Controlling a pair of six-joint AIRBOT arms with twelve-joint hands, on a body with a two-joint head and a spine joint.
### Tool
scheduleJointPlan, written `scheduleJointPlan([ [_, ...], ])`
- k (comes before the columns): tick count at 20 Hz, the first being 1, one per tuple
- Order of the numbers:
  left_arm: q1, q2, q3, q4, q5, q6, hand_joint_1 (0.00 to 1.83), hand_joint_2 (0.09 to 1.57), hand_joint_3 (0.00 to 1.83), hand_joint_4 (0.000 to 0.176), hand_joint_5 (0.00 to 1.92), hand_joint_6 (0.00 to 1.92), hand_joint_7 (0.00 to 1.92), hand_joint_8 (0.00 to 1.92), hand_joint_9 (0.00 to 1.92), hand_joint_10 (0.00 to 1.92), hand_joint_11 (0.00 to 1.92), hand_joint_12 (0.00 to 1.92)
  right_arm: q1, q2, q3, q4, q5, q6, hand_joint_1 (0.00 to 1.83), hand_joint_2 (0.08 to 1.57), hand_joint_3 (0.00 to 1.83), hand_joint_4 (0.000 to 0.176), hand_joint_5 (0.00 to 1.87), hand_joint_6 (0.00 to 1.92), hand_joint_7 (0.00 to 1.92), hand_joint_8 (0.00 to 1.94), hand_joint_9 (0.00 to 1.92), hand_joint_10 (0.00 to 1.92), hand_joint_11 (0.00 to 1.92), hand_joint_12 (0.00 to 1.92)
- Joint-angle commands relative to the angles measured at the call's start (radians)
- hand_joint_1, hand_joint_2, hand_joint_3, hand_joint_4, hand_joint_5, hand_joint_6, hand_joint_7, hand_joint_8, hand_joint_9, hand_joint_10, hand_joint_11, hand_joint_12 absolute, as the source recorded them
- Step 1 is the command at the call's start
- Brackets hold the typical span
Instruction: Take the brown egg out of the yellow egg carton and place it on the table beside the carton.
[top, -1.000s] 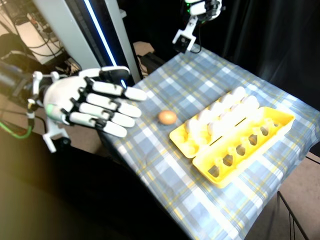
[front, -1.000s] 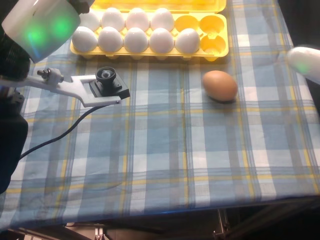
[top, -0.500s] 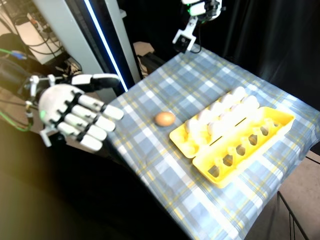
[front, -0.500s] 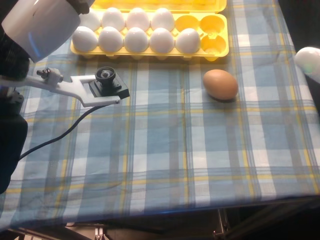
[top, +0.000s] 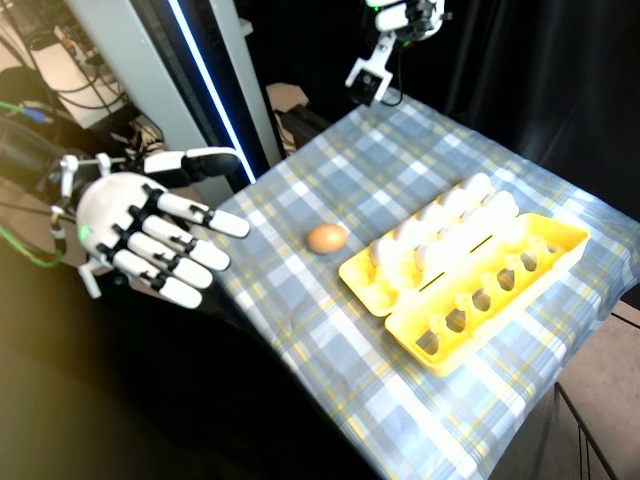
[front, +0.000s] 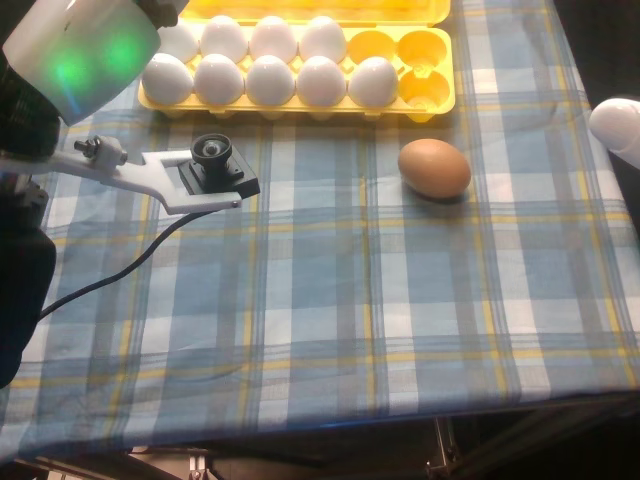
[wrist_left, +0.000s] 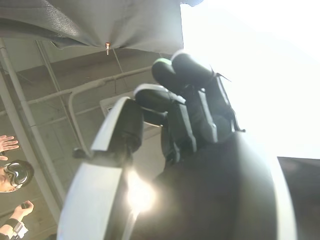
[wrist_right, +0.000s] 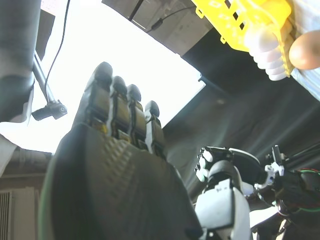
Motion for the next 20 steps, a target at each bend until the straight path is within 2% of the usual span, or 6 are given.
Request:
scheduleJointPlan([
  [1,-0.019,-0.009,-0.009,0.035,-0.097,-0.007,1.01,1.41,0.0,0.0,0.42,1.68,0.56,1.79,0.42,1.54,0.33,1.85,0.006,-0.001,0.0,-0.029,0.122,0.001,0.0,0.91,0.0,0.111,0.12,0.0,0.14,0.0,0.08,0.0,0.02,0.22],
  [7,-0.02,-0.011,-0.01,0.033,-0.097,-0.01,1.0,1.42,0.0,0.0,0.44,1.64,0.52,1.85,0.35,1.7,0.29,1.92,0.005,-0.01,-0.002,-0.032,0.122,0.002,0.0,0.92,0.0,0.114,0.12,0.0,0.16,0.01,0.1,0.01,0.03,0.23],
  [11,-0.02,-0.011,-0.01,0.032,-0.097,-0.012,0.96,1.46,0.0,0.0,0.38,1.75,0.48,1.87,0.32,1.65,0.21,1.92,0.005,-0.008,-0.015,-0.046,0.122,0.004,0.0,0.93,0.0,0.123,0.13,0.0,0.17,0.01,0.12,0.01,0.05,0.23],
  [15,-0.02,-0.012,-0.01,0.031,-0.097,-0.021,1.0,1.42,0.0,0.0,0.44,1.66,0.51,1.82,0.29,1.62,0.22,1.92,0.005,-0.008,-0.014,-0.045,0.122,0.004,0.0,0.94,0.0,0.109,0.12,0.0,0.16,0.0,0.09,0.0,0.03,0.22],
  [17,-0.02,-0.012,-0.01,0.03,-0.097,-0.021,1.0,1.41,0.0,0.011,0.45,1.66,0.51,1.8,0.32,1.6,0.21,1.92,0.004,-0.008,-0.014,-0.045,0.122,0.004,0.0,0.95,0.01,0.103,0.12,0.0,0.16,0.0,0.09,0.0,0.04,0.23],
  [20,-0.02,-0.012,-0.01,0.03,-0.097,-0.021,0.97,1.44,0.0,0.017,0.43,1.7,0.47,1.84,0.29,1.62,0.21,1.92,0.004,-0.011,-0.013,-0.044,0.122,0.004,0.0,0.94,0.0,0.106,0.13,0.0,0.16,0.0,0.1,0.0,0.06,0.23],
])
